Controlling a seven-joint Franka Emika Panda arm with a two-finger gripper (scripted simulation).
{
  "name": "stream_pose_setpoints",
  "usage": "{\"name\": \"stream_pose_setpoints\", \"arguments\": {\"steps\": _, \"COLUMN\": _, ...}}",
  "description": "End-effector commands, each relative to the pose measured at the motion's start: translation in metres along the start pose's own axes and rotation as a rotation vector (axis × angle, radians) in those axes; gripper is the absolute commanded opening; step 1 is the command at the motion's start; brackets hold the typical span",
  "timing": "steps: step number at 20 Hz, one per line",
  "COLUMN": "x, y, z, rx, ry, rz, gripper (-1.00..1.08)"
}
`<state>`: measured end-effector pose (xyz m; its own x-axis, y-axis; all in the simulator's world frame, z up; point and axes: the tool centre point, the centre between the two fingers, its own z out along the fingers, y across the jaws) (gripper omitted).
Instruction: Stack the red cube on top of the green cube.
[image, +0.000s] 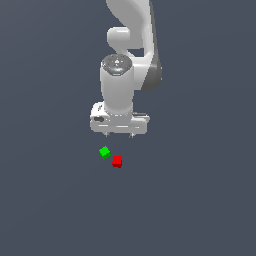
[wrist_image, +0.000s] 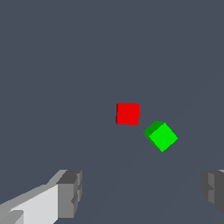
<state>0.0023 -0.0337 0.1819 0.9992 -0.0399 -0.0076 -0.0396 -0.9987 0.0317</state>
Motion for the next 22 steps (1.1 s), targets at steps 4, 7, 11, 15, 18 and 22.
{"name": "stream_pose_setpoints", "arguments": {"steps": 4, "x": 0.001, "y": 0.0, "z": 0.003, "rx": 0.001, "ry": 0.0, "rz": 0.001, "gripper": 1.0}}
{"name": "stream_pose_setpoints", "arguments": {"steps": 7, "x": 0.003, "y": 0.001, "z": 0.01, "rx": 0.003, "ry": 0.001, "rz": 0.005, "gripper": 1.0}}
{"name": "stream_pose_setpoints", "arguments": {"steps": 11, "x": 0.009, "y": 0.003, "z": 0.027, "rx": 0.007, "ry": 0.002, "rz": 0.014, "gripper": 1.0}}
{"name": "stream_pose_setpoints", "arguments": {"steps": 15, "x": 0.018, "y": 0.006, "z": 0.053, "rx": 0.014, "ry": 0.003, "rz": 0.026, "gripper": 1.0}}
{"name": "stream_pose_setpoints", "arguments": {"steps": 18, "x": 0.026, "y": 0.008, "z": 0.074, "rx": 0.02, "ry": 0.004, "rz": 0.037, "gripper": 1.0}}
{"name": "stream_pose_setpoints", "arguments": {"steps": 22, "x": 0.034, "y": 0.01, "z": 0.095, "rx": 0.026, "ry": 0.006, "rz": 0.047, "gripper": 1.0}}
